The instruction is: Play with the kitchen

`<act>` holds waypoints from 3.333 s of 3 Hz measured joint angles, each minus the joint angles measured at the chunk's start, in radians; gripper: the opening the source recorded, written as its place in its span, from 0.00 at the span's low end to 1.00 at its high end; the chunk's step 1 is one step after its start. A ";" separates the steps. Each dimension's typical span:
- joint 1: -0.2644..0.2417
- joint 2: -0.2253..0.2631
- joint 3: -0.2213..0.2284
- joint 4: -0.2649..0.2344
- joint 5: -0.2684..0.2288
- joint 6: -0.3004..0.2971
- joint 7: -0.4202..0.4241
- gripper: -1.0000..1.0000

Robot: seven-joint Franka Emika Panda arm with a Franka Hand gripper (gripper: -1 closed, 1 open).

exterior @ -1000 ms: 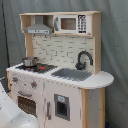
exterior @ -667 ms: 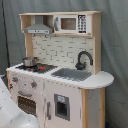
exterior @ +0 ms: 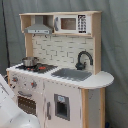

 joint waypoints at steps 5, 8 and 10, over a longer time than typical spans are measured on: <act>-0.152 -0.048 0.009 0.080 -0.185 0.222 0.361 1.00; -0.209 -0.046 0.037 0.143 -0.118 0.260 0.182 1.00; -0.210 -0.040 0.037 0.123 -0.064 0.262 0.079 1.00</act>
